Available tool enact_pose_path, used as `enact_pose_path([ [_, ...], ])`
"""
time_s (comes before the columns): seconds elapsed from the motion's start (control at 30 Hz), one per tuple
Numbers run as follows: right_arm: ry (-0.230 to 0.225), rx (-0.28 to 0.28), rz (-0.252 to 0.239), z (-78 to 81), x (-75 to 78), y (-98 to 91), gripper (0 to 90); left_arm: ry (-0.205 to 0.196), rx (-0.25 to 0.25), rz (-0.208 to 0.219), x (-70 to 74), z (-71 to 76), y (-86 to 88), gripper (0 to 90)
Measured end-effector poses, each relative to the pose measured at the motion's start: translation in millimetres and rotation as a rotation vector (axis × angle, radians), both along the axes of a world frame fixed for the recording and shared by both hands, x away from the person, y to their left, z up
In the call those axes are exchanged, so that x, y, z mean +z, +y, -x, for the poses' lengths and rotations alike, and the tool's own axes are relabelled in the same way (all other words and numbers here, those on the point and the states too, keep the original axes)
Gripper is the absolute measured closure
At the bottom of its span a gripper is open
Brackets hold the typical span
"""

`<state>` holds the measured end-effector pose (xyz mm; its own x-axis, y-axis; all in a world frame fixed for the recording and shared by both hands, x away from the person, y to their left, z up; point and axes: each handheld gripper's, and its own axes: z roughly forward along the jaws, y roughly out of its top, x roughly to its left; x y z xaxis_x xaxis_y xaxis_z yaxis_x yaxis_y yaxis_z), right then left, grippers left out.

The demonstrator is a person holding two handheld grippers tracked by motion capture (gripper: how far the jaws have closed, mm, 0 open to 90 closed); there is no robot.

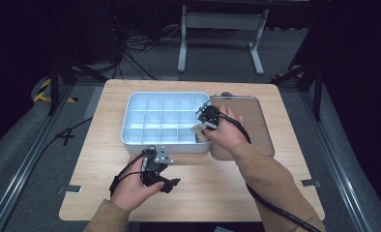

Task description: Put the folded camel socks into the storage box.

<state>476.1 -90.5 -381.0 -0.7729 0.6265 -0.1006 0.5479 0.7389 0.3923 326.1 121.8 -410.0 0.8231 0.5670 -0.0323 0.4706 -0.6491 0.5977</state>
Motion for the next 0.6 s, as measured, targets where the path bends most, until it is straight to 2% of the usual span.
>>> enact_pose_path([
  [0.43,0.083,0.013,0.086,-8.4,-23.8,10.8,78.2,0.012,-0.002,-0.005,-1.8,0.2,0.4,23.4],
  [0.6,0.090,0.023,0.112,-11.1,-31.5,14.9,78.1,0.008,0.000,-0.006,-3.0,-0.3,0.3,23.4],
])
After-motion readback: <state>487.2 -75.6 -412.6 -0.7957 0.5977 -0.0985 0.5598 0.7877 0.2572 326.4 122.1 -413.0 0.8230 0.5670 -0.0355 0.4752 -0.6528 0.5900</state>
